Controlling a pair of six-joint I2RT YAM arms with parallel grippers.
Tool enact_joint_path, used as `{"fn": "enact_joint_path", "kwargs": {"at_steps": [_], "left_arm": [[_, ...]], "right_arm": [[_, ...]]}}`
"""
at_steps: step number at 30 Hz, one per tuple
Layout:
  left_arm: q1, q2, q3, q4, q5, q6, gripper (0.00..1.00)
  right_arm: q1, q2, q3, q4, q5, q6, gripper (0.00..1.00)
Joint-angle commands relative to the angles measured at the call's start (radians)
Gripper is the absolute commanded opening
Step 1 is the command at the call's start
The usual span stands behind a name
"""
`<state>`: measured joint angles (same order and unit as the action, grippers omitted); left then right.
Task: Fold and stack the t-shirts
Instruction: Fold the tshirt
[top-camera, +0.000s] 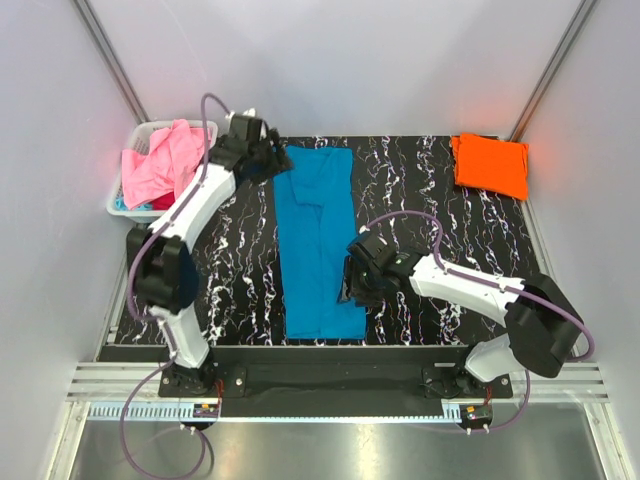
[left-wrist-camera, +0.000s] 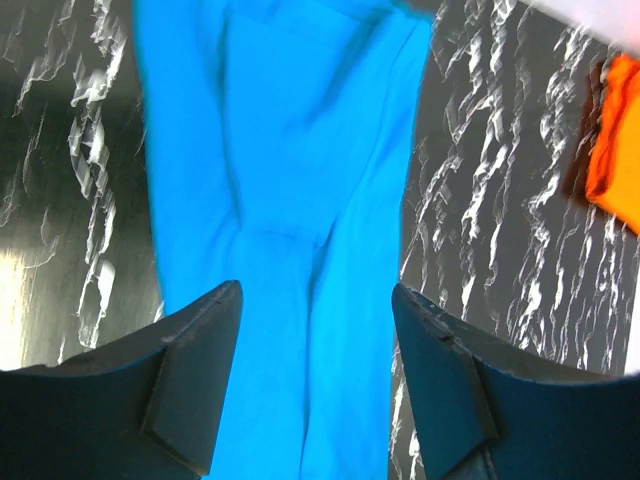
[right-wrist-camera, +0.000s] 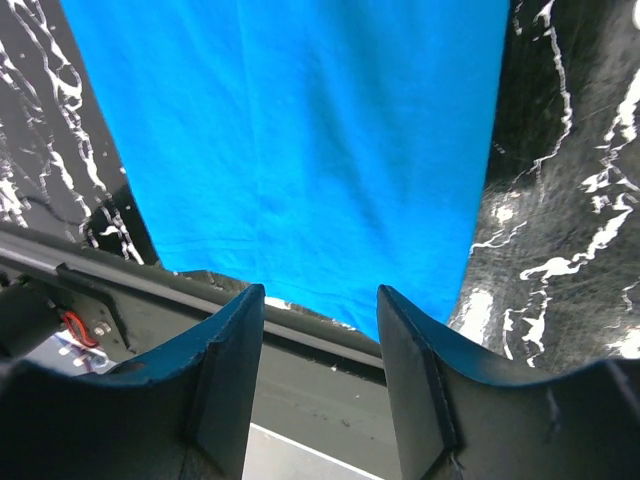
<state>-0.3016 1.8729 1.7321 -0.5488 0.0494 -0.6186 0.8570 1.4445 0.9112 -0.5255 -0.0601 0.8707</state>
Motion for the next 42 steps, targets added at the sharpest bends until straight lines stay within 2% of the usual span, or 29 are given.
{"fn": "enact_joint_path", "kwargs": {"at_steps": [1, 2, 4, 5, 8, 14, 19, 24, 33, 42], "left_arm": [[0.001, -0.157, -0.231, 0.032, 0.024, -0.082, 0.66], [-0.001, -0.199, -0.346, 0.049, 0.045, -0.093, 0.66], [-0.008, -0.277, -0.471, 0.088, 0.087, -0.133, 0.65], [-0.014, -0.36, -0.587, 0.136, 0.136, -0.139, 0.65], [-0.059, -0.479, -0.748, 0.153, 0.148, -0.161, 0.65], [-0.157, -0.61, -0.971, 0.135, 0.1, -0.184, 0.62], [-0.227, -0.696, -1.075, 0.079, -0.002, -0.226, 0.52], [-0.286, -0.733, -1.169, 0.081, -0.04, -0.288, 0.5], [-0.395, -0.755, -1.211, 0.081, 0.01, -0.375, 0.41], [-0.464, -0.871, -1.252, 0.073, 0.05, -0.448, 0.41]], "right_arm": [[0.007, -0.01, 0.011, -0.014, 0.055, -0.024, 0.56], [0.007, -0.003, 0.011, -0.013, 0.08, -0.024, 0.56], [0.007, 0.005, 0.011, -0.013, 0.08, -0.029, 0.56], [0.008, 0.007, 0.009, -0.013, 0.085, -0.033, 0.56], [0.008, 0.016, 0.011, -0.011, 0.092, -0.042, 0.56], [0.007, 0.014, -0.032, 0.028, 0.074, -0.027, 0.55], [0.007, 0.008, -0.101, 0.12, 0.029, 0.016, 0.54], [0.008, 0.043, -0.13, 0.18, -0.006, 0.024, 0.53], [0.008, 0.05, -0.149, 0.202, -0.015, 0.03, 0.52], [0.008, -0.016, -0.199, 0.199, -0.006, 0.06, 0.51]]}}
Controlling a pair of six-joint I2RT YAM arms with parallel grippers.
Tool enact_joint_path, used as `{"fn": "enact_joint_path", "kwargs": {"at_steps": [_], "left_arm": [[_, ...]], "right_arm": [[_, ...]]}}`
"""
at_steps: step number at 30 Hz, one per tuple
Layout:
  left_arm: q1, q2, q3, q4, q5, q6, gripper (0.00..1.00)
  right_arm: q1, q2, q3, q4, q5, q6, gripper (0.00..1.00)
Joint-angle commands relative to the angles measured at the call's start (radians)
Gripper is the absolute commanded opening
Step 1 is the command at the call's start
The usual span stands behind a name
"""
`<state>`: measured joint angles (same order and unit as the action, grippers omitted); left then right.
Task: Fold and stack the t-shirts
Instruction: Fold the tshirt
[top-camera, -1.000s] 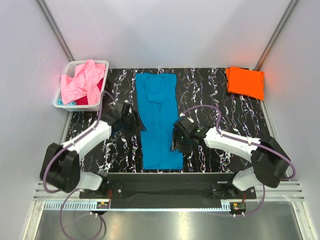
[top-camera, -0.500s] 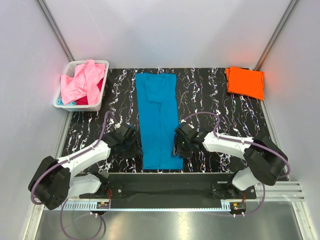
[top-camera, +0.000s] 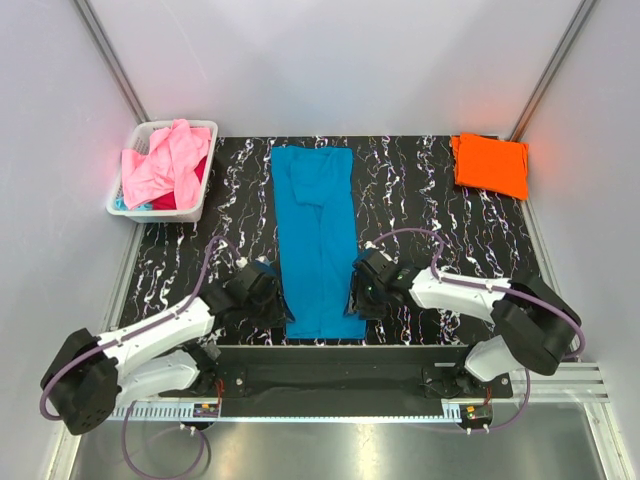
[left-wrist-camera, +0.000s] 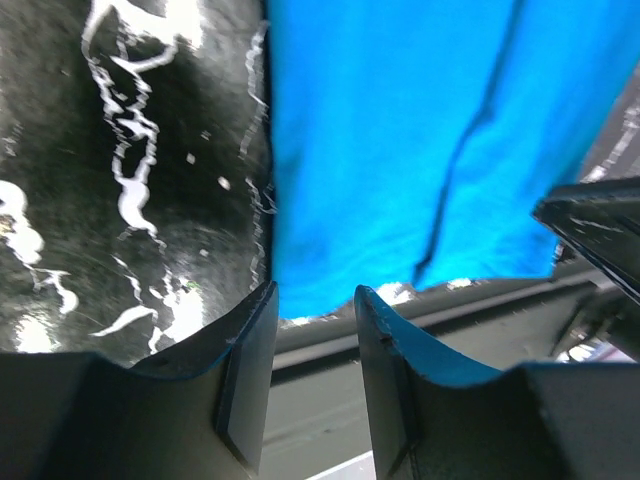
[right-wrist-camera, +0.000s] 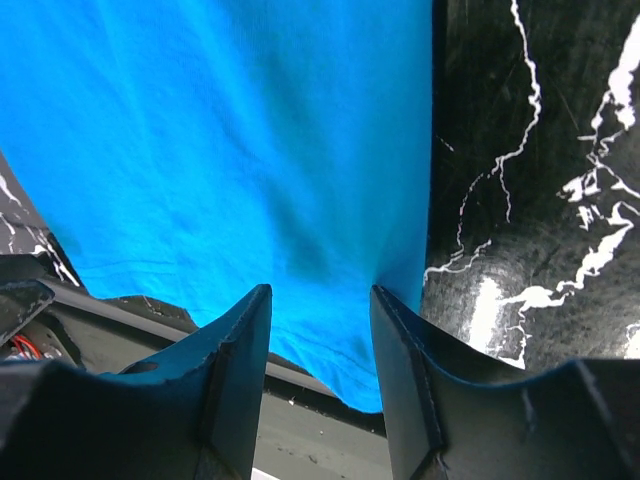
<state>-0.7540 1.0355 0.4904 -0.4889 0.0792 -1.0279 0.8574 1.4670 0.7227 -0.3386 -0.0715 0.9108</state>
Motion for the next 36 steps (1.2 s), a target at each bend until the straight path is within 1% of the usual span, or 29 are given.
{"fn": "enact_joint_path", "kwargs": {"at_steps": [1, 5, 9, 17, 23, 27, 36], "left_arm": [[-0.016, -0.031, -0.012, 0.01, 0.022, -0.037, 0.41], [-0.034, 0.007, -0.013, 0.007, 0.027, -0.043, 0.41], [-0.076, 0.035, -0.015, 0.001, 0.01, -0.066, 0.41], [-0.097, 0.077, -0.019, -0.004, -0.024, -0.083, 0.41], [-0.1, 0.121, -0.006, 0.001, -0.041, -0.081, 0.39], [-0.1, 0.126, 0.002, 0.006, -0.041, -0.08, 0.39], [-0.1, 0.101, 0.002, 0.006, -0.048, -0.087, 0.39]], "right_arm": [[0.009, -0.042, -0.014, 0.012, 0.004, 0.02, 0.51], [0.009, -0.051, -0.017, 0.007, 0.004, 0.02, 0.5], [0.011, -0.066, -0.026, 0.004, 0.003, 0.022, 0.5], [0.012, -0.083, -0.039, 0.003, -0.001, 0.03, 0.5], [0.012, -0.129, -0.039, -0.023, -0.005, 0.033, 0.5], [0.014, -0.149, -0.032, -0.056, -0.005, 0.023, 0.51], [0.015, -0.131, -0.058, -0.082, -0.013, 0.03, 0.51]]}}
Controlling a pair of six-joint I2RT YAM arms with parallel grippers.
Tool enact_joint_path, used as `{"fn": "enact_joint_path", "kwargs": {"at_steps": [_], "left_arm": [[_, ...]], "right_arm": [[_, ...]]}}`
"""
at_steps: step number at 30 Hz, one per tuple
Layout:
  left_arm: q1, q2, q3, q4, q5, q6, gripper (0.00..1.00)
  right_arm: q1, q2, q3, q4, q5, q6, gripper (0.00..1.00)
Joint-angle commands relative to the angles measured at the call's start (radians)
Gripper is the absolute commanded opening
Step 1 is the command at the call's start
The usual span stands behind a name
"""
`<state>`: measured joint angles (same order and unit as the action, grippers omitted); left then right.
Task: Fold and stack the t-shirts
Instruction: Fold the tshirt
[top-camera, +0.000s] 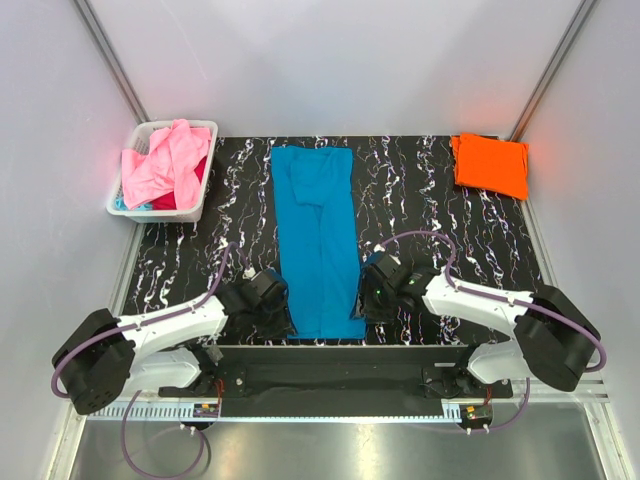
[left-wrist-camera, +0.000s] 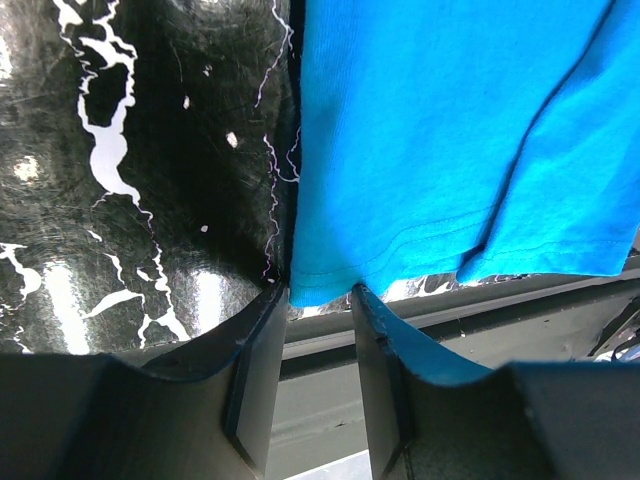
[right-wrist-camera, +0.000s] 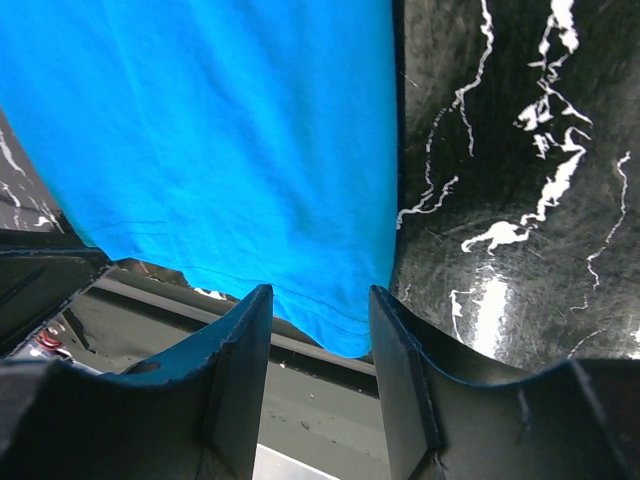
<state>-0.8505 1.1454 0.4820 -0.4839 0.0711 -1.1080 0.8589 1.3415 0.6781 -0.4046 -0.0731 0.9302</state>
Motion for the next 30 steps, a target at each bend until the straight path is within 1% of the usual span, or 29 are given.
{"fn": "enact_joint_path", "kwargs": {"at_steps": [1, 4, 5, 6, 7, 9, 12, 14, 16, 17, 18, 21, 22, 30], "left_arm": [[-0.004, -0.009, 0.007, 0.001, -0.044, -0.007, 0.39], [-0.004, -0.012, 0.003, -0.002, -0.05, -0.01, 0.36], [-0.004, -0.013, 0.001, -0.002, -0.054, -0.01, 0.33], [-0.004, -0.009, 0.001, -0.002, -0.056, -0.01, 0.24], [-0.004, -0.007, 0.003, -0.001, -0.059, -0.01, 0.19], [-0.004, 0.005, 0.007, -0.001, -0.06, -0.009, 0.12], [-0.004, 0.017, 0.013, -0.001, -0.06, -0.007, 0.08], [-0.004, 0.025, 0.015, -0.001, -0.06, -0.006, 0.05], [-0.004, 0.027, 0.018, -0.001, -0.06, -0.003, 0.02], [-0.004, 0.027, 0.018, -0.002, -0.059, -0.001, 0.0], [-0.004, 0.025, 0.018, -0.001, -0.059, -0.001, 0.0], [-0.004, 0.024, 0.015, -0.002, -0.06, -0.001, 0.0], [-0.004, 0.02, 0.015, -0.004, -0.06, -0.001, 0.0], [-0.004, 0.001, 0.012, -0.022, -0.068, 0.0, 0.0]], "right_arm": [[0.015, -0.008, -0.02, -0.016, -0.013, 0.013, 0.51], [0.017, -0.01, -0.044, -0.019, -0.019, 0.024, 0.52], [0.019, -0.01, -0.049, -0.017, -0.021, 0.025, 0.52], [0.02, -0.007, -0.057, -0.017, -0.022, 0.028, 0.52], [0.02, -0.005, -0.057, -0.016, -0.025, 0.029, 0.52], [0.025, -0.001, -0.063, -0.016, -0.028, 0.032, 0.52], [0.031, 0.008, -0.063, -0.005, -0.034, 0.032, 0.51], [0.034, 0.013, -0.068, 0.016, -0.045, 0.033, 0.48], [0.035, 0.021, -0.069, 0.03, -0.054, 0.036, 0.41], [0.035, 0.025, -0.066, 0.033, -0.053, 0.036, 0.36], [0.037, 0.028, -0.068, 0.039, -0.054, 0.038, 0.25], [0.04, 0.039, -0.064, 0.046, -0.056, 0.038, 0.02], [0.039, 0.042, -0.063, 0.046, -0.054, 0.039, 0.0], [0.04, 0.03, -0.066, 0.046, -0.047, 0.036, 0.0]]}}
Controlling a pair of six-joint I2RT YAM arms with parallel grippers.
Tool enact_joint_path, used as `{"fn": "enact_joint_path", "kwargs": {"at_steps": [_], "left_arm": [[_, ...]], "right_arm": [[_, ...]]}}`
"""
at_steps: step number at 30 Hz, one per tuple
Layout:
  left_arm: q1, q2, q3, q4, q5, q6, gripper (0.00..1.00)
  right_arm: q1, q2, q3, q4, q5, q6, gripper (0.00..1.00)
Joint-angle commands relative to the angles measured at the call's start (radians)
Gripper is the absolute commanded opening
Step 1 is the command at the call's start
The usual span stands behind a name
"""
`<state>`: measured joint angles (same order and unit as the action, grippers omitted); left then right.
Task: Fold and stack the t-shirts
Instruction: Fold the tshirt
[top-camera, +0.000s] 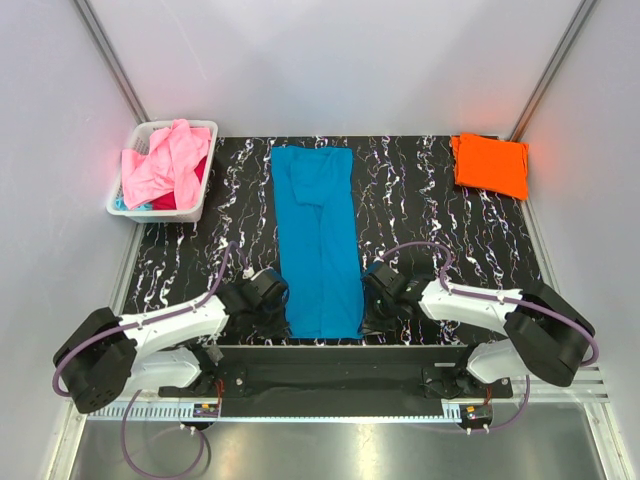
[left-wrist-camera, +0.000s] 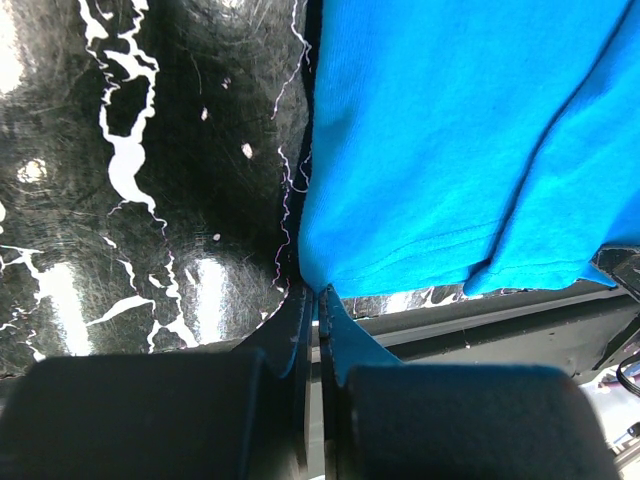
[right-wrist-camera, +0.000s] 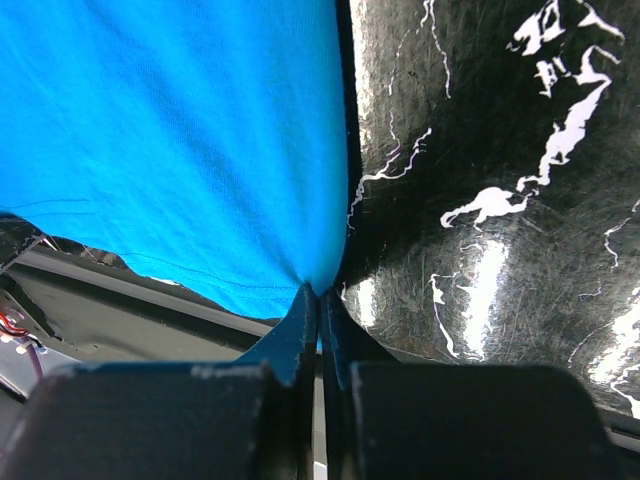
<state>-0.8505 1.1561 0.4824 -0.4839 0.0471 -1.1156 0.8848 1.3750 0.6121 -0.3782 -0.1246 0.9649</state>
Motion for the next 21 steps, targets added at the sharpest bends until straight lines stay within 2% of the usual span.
{"fn": "enact_joint_path", "kwargs": {"at_steps": [1, 2, 3, 5, 7, 11, 21], "left_arm": [[-0.004, -0.013, 0.012, -0.024, -0.044, 0.01, 0.0], [-0.004, -0.018, 0.012, -0.022, -0.046, 0.011, 0.0], [-0.004, -0.027, 0.009, -0.024, -0.044, 0.011, 0.1], [-0.004, -0.035, 0.002, -0.024, -0.044, 0.01, 0.24], [-0.004, -0.052, -0.002, -0.025, -0.044, 0.01, 0.33], [-0.004, -0.067, -0.008, -0.025, -0.044, 0.007, 0.37], [-0.004, -0.067, -0.002, -0.025, -0.044, 0.007, 0.37]], "right_arm": [[0.014, -0.001, 0.001, 0.019, 0.003, 0.0, 0.0], [0.014, 0.002, 0.002, 0.019, 0.003, 0.0, 0.0], [0.014, 0.006, 0.002, 0.021, -0.001, 0.001, 0.0], [0.014, 0.018, 0.0, 0.021, -0.004, 0.001, 0.13], [0.017, 0.025, 0.002, 0.022, -0.004, 0.003, 0.17], [0.019, 0.027, 0.003, 0.027, -0.003, 0.003, 0.21], [0.019, -0.008, -0.002, 0.029, -0.01, 0.008, 0.22]]}}
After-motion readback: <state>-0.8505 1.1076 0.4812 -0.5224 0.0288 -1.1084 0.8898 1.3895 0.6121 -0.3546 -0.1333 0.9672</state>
